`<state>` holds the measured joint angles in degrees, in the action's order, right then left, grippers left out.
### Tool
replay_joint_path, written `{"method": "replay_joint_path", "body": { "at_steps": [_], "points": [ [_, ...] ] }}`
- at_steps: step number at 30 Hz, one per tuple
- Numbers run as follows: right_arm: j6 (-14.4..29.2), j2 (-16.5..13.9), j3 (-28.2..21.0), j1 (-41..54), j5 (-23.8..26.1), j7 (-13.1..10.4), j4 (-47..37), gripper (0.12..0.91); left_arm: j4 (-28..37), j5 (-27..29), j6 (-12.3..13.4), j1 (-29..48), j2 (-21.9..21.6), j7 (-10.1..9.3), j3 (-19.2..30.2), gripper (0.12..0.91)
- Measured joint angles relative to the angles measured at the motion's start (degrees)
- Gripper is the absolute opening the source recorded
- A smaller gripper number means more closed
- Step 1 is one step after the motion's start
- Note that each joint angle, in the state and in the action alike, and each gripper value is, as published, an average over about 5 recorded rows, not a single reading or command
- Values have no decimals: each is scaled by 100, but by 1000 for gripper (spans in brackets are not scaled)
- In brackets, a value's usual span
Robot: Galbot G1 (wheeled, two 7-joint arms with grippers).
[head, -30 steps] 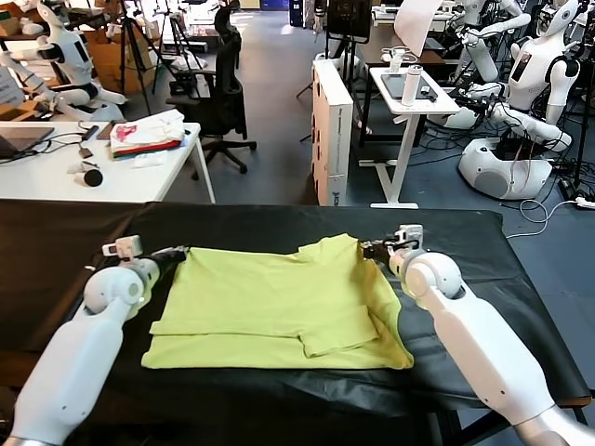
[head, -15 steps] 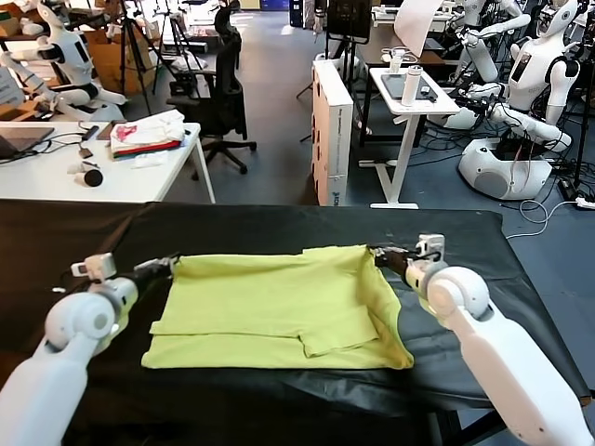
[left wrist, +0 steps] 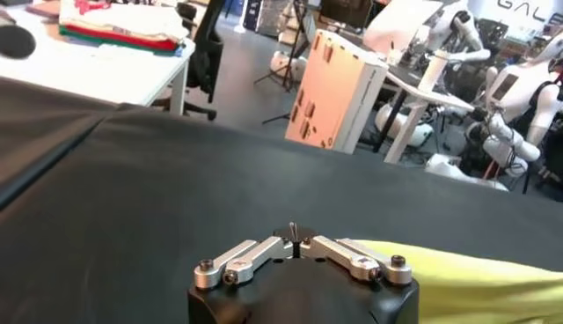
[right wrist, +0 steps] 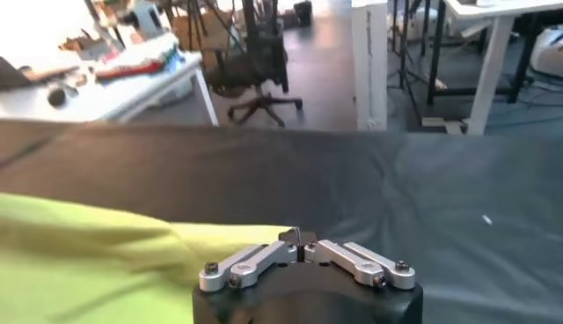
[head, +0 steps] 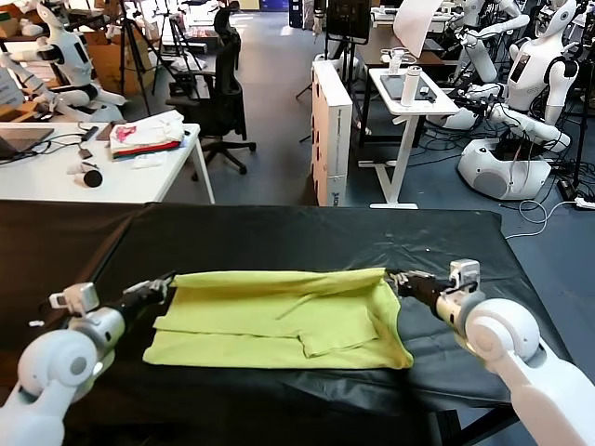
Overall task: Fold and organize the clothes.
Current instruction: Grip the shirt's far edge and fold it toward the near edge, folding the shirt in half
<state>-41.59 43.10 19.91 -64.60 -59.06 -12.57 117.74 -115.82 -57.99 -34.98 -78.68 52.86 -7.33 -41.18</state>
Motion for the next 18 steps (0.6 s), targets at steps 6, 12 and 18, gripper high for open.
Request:
{"method": "replay_joint_path", "body": {
  "at_steps": [6,12,18],
  "points": [
    [-59,-86,105,-457,121,-66,202,138,-328,24,6,-613,99,-30,-329,149],
    [-61,-89,117,-814,274,-60,319,138,-610,140,12,-1180,219,-55,-563,149],
    [-61,-80,99,-1059,372,-42,365,138,-696,290,79,-1658,347,-40,-713,149]
  ]
}}
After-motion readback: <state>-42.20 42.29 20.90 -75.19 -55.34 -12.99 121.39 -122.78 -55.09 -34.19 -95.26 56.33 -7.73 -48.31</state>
